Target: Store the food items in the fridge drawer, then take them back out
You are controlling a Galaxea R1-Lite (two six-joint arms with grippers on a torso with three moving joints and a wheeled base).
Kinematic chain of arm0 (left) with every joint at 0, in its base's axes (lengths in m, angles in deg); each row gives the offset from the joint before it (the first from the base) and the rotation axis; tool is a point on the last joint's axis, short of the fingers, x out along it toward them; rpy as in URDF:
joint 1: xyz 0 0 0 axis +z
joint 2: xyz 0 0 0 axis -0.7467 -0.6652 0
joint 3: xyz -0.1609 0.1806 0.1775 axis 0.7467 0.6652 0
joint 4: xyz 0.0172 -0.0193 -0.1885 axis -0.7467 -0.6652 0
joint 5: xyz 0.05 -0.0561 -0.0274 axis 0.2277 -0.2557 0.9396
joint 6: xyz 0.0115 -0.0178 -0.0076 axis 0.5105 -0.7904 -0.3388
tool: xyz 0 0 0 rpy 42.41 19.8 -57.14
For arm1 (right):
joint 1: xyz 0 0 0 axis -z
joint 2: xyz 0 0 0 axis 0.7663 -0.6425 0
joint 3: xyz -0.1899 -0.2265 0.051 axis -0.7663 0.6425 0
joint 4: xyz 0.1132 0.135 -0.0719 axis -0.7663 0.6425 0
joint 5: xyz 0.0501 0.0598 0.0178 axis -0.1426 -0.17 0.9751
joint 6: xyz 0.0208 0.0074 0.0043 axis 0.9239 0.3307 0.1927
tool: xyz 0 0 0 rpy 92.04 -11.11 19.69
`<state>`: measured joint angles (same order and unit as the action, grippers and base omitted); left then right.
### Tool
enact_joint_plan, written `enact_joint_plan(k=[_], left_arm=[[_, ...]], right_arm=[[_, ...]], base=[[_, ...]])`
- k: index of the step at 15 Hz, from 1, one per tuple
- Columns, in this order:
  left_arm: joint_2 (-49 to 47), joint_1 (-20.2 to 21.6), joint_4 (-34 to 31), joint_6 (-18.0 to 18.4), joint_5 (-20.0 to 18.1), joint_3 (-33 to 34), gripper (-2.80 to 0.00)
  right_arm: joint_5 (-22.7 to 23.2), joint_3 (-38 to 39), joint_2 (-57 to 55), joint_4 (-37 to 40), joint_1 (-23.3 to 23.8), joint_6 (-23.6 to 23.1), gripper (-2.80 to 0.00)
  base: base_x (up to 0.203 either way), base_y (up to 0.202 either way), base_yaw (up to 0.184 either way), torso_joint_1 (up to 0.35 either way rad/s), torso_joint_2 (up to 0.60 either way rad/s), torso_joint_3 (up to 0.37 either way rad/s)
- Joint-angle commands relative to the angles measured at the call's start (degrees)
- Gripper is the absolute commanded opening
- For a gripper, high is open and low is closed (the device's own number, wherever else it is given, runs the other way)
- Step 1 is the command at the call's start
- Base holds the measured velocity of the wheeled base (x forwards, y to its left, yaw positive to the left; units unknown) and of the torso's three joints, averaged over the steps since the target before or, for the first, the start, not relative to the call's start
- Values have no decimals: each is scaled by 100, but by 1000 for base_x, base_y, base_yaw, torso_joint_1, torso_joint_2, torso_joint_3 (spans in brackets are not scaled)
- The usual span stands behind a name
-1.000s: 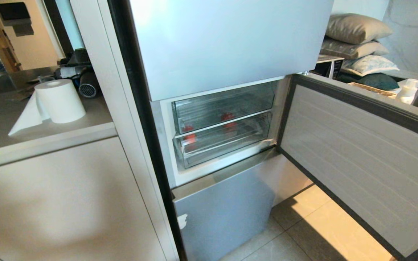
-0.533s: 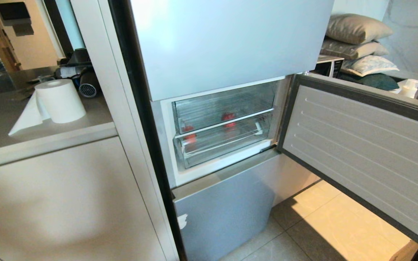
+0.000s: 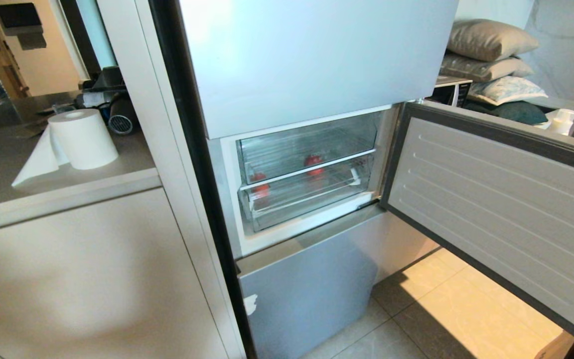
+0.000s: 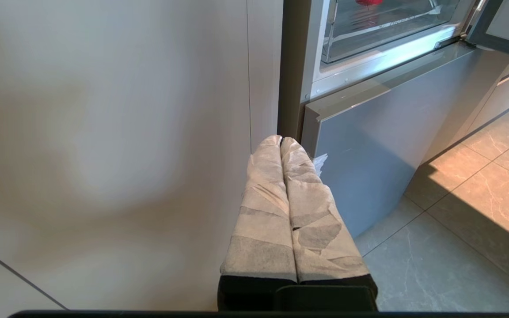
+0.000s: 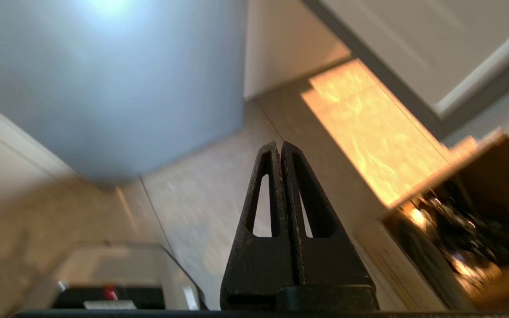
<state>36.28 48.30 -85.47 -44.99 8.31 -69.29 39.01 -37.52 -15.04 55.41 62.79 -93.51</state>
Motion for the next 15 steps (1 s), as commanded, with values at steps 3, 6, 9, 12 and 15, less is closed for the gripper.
enact_joint_plan(k=[3, 6, 9, 12, 15], left_arm=[[-9, 0, 1, -9, 0, 9, -280], [-2, 0, 1, -9, 0, 9, -280], [-9, 0, 1, -18, 0, 9, -280], [-9, 0, 1, -18, 0, 9, -280], [-2, 0, 1, -18, 0, 9, -280]], right_arm=[[-908, 1, 1004, 711, -937, 195, -280], [-937, 41, 2192, 671, -1197, 425, -280], [-983, 183, 2474, 333, -1285, 564, -280], [-1010, 183, 2474, 332, -1286, 606, -280], [-1010, 183, 2474, 332, -1286, 614, -280]], base=[[0, 0, 0, 0, 0, 0], [0, 0, 0, 0, 0, 0], [0, 0, 0, 0, 0, 0], [0, 0, 0, 0, 0, 0], [0, 0, 0, 0, 0, 0]])
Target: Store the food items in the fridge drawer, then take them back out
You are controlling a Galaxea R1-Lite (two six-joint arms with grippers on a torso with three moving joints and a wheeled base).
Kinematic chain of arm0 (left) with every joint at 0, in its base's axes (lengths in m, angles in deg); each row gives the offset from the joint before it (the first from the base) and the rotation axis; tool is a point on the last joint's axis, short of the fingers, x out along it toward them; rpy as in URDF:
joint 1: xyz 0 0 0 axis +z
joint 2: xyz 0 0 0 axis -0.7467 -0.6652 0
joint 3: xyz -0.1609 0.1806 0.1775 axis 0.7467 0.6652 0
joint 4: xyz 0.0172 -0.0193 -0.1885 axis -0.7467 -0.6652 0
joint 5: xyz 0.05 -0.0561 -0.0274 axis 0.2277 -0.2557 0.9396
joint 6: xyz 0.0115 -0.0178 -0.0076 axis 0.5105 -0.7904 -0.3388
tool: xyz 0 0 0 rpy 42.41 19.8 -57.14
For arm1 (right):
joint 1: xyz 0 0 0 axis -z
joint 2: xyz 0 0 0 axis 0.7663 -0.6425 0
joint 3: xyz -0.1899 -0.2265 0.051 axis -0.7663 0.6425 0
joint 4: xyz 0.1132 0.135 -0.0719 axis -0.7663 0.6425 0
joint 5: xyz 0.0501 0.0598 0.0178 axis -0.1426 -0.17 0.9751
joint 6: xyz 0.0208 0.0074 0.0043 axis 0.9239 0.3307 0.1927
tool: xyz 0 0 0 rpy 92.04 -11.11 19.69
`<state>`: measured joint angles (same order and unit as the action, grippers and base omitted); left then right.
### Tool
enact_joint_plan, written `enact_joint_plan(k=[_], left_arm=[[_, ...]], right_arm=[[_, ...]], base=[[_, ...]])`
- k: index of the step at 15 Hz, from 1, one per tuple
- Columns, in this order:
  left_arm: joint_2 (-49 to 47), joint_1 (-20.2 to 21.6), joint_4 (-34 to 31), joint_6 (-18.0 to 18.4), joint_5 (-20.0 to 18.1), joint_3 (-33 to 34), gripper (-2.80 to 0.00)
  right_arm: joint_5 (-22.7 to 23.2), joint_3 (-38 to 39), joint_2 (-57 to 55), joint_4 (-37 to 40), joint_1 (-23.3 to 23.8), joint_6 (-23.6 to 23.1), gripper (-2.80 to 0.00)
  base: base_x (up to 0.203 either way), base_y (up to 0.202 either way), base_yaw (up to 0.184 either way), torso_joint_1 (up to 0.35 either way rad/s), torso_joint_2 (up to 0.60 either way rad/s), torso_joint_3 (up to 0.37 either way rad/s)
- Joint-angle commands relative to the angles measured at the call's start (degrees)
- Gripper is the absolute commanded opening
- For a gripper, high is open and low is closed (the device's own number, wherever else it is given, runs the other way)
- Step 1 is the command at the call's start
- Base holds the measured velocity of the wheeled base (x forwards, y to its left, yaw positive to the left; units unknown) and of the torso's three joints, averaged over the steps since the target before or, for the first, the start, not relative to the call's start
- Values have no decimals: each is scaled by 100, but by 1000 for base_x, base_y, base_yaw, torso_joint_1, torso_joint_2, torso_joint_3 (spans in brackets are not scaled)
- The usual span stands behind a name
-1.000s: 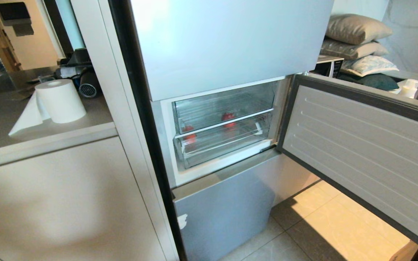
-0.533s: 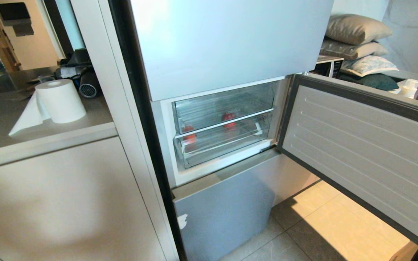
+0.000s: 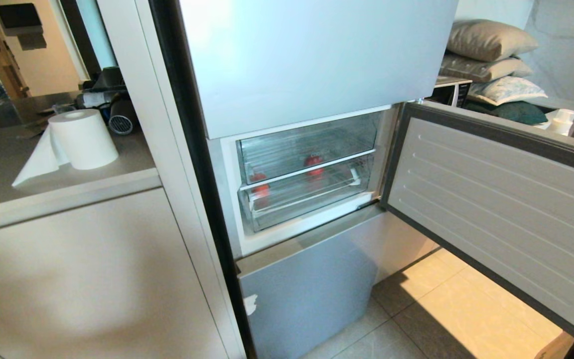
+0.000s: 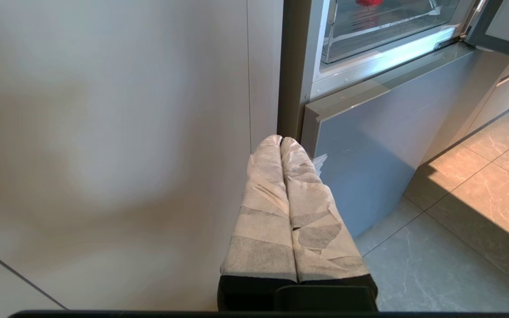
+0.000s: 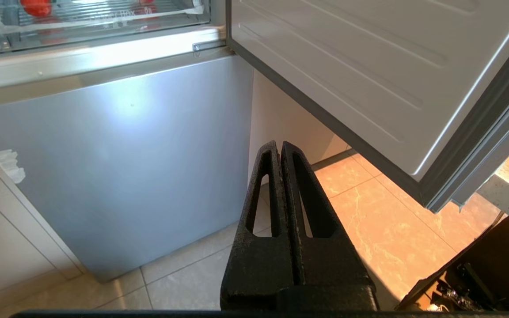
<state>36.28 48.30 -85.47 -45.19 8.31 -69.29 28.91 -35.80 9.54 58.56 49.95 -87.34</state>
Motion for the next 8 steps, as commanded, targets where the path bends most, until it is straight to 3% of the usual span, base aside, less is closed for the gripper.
enact_joint_plan(k=[1, 5, 8], left_arm=[[-7, 0, 1, 2, 0, 9, -280], [0, 0, 1, 2, 0, 9, -280], [-7, 0, 1, 2, 0, 9, -280]], right_arm=[[-9, 11, 16, 17, -1, 25, -280], [-70, 11, 16, -1, -1, 252, -280], [-79, 11, 16, -1, -1, 261, -280]], base=[[0, 0, 0, 0, 0, 0], [1, -1, 20, -1, 1, -1], [2, -8, 167, 4, 1, 2]])
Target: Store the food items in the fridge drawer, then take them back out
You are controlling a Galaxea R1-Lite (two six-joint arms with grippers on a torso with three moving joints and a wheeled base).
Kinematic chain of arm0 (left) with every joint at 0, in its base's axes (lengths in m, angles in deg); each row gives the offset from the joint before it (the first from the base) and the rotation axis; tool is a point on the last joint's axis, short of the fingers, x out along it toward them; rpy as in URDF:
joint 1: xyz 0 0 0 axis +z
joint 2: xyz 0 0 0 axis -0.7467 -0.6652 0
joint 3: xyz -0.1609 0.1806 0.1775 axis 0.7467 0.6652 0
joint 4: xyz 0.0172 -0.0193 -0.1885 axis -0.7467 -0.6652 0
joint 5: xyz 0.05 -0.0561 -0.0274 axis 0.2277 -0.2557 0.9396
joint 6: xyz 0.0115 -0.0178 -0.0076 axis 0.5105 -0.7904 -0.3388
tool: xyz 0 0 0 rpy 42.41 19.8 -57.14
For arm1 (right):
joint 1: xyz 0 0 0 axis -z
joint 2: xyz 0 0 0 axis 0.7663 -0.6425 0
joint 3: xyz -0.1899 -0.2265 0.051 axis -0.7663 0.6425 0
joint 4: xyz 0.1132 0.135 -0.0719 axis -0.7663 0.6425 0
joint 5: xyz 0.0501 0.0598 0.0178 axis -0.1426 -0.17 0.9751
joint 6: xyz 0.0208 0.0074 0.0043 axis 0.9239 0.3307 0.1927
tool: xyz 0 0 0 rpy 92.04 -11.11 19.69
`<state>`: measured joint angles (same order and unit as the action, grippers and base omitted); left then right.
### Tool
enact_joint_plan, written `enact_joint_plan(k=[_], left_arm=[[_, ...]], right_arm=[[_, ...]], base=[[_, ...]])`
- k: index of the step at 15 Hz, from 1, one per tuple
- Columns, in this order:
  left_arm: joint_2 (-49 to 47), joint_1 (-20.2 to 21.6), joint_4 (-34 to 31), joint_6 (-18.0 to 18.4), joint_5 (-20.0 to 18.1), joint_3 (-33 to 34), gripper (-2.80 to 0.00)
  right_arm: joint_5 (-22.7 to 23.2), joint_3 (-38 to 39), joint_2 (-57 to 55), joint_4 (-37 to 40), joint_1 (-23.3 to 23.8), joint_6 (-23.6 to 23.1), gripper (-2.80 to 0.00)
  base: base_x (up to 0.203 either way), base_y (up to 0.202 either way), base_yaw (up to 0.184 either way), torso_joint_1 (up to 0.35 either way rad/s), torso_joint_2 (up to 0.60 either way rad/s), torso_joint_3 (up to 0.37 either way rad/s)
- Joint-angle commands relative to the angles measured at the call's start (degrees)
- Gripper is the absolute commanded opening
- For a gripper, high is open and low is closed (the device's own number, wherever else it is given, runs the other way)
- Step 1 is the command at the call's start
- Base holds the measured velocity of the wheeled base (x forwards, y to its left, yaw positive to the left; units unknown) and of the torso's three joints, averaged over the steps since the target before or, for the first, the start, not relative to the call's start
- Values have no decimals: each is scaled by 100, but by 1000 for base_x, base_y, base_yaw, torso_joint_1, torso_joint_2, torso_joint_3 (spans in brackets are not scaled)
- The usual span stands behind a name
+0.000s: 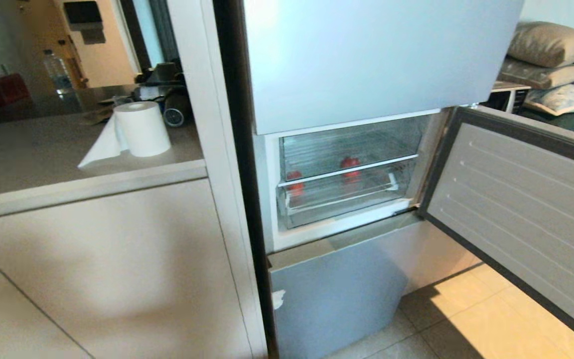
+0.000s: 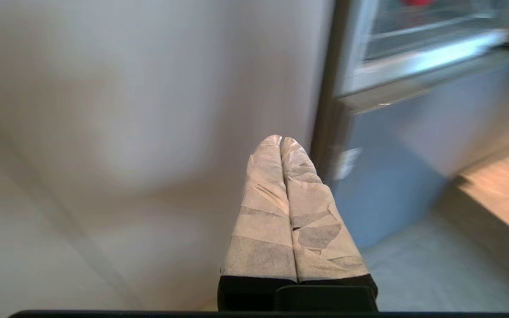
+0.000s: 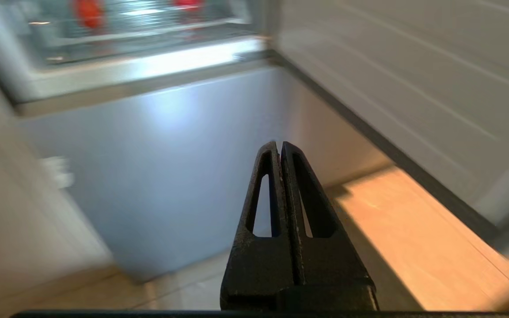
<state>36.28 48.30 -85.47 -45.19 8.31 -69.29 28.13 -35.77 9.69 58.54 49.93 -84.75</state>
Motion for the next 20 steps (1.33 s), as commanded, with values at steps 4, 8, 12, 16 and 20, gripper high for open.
enact_joint_plan(k=[4, 8, 12, 16, 20], left_arm=[[-8, 0, 1, 2, 0, 9, -280], [-5, 0, 1, 2, 0, 9, -280], [-9, 0, 1, 2, 0, 9, -280], [-2, 0, 1, 2, 0, 9, -280], [-9, 0, 1, 2, 0, 9, -280]], right_arm=[[-1, 9, 1, 2, 1, 3, -280], [-1, 0, 1, 2, 1, 38, -280], [-1, 0, 1, 2, 1, 38, -280], [-10, 0, 1, 2, 1, 47, -280], [-10, 0, 1, 2, 1, 90, -280]], base=[[-1, -7, 177, 3, 2, -1], [1, -6, 154, 1, 1, 3], [0, -1, 18, -18, 35, 22], [0, 0, 0, -154, 319, 164], [0, 0, 0, -169, 344, 180]])
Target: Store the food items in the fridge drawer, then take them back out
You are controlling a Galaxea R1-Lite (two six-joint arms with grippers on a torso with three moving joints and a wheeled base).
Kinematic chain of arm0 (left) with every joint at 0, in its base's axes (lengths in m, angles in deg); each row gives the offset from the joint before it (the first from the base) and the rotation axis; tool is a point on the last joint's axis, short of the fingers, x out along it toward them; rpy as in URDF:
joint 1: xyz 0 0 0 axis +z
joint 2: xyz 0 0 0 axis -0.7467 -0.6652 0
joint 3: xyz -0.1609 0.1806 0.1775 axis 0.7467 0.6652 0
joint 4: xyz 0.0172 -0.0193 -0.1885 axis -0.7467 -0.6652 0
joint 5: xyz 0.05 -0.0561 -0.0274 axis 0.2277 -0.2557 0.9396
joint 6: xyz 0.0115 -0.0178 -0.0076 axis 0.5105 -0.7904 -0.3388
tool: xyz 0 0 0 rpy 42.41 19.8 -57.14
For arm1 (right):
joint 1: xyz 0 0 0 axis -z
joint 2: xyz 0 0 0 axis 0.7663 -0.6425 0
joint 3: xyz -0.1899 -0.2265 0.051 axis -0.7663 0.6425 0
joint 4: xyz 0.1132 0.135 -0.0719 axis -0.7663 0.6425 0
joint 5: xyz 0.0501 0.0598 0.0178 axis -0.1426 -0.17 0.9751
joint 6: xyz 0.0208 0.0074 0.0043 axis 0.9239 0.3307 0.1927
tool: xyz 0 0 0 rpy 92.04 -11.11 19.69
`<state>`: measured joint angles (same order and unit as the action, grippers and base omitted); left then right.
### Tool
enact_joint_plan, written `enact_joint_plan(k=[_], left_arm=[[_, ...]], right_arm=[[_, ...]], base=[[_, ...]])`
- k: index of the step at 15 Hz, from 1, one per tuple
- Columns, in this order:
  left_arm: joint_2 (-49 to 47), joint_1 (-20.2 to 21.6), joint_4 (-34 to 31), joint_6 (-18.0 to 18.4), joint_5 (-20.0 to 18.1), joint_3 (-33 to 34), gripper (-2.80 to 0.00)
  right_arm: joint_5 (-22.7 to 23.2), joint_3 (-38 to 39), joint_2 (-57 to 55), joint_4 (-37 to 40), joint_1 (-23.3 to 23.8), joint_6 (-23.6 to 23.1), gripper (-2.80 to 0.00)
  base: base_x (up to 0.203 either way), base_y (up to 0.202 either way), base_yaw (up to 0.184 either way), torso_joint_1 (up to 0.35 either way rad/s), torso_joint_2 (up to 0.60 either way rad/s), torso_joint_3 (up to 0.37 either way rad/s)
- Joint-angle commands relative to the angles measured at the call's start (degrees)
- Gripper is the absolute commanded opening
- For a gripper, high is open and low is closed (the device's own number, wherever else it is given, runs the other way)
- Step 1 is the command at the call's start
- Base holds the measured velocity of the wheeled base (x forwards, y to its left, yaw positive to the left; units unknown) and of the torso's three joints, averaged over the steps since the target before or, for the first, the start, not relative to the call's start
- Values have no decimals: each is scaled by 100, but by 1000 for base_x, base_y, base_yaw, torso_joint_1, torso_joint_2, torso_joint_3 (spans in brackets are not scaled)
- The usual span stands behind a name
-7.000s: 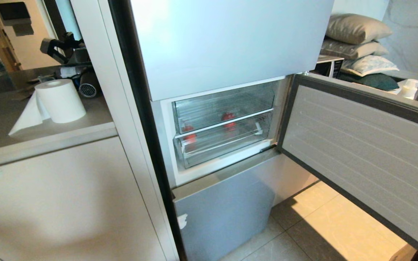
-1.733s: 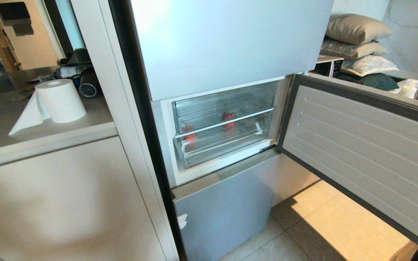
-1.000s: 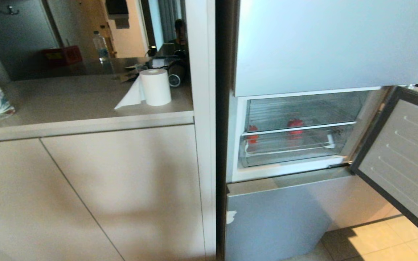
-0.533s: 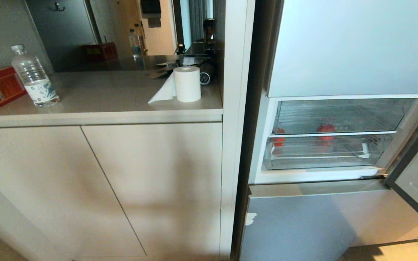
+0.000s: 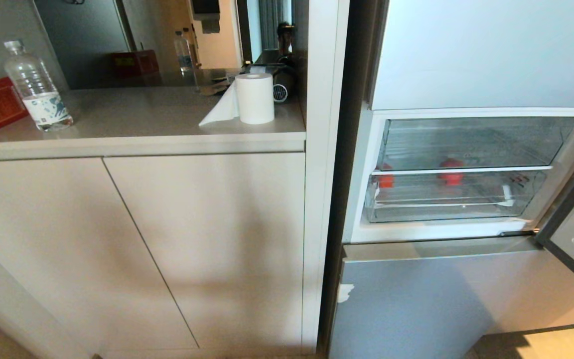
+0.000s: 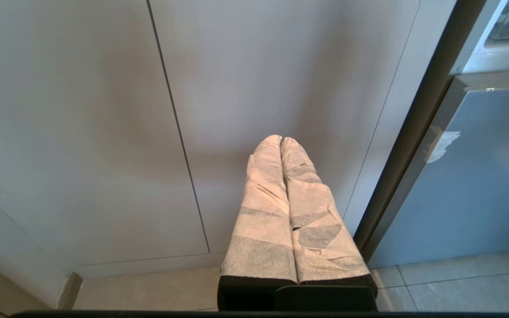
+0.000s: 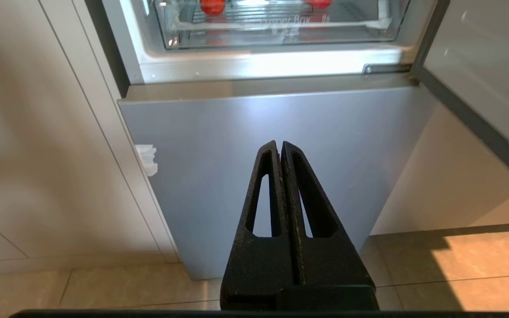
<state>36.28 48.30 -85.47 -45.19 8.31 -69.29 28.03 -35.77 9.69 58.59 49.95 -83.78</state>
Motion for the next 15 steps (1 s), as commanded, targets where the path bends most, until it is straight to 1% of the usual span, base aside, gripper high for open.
enact_joint_plan(k=[1, 4, 6, 8, 10, 12, 13, 15], left_arm=[[-9, 0, 1, 2, 0, 9, -280], [-9, 0, 1, 2, 0, 9, -280], [-2, 0, 1, 2, 0, 9, -280], [0, 0, 2, 2, 0, 9, -280], [-1, 0, 1, 2, 0, 9, -280], [-4, 0, 1, 2, 0, 9, -280], [0, 0, 1, 2, 0, 9, -280], [-8, 0, 1, 2, 0, 9, -280]], right_arm=[[-9, 0, 1, -3, -1, 29, -280], [-9, 0, 1, -12, -1, 94, -280], [16, -5, 1, -25, -1, 14, -280], [44, -425, -72, 40, -1, -89, -280], [71, -981, -738, 192, -11, -98, -280], [157, -1486, -1857, 245, -33, 39, -280], [300, -1697, -2398, 239, -40, 94, 0], [796, -2049, -3436, 111, -48, 176, 0]], base=[[0, 0, 0, -188, 369, 184], [0, 0, 0, -180, 360, 190], [0, 0, 0, -64, 136, 74], [0, 0, 0, -20, 47, 29], [0, 0, 0, 0, 0, 0], [0, 0, 0, 0, 0, 0], [0, 0, 0, 0, 0, 0], [0, 0, 0, 0, 0, 0]])
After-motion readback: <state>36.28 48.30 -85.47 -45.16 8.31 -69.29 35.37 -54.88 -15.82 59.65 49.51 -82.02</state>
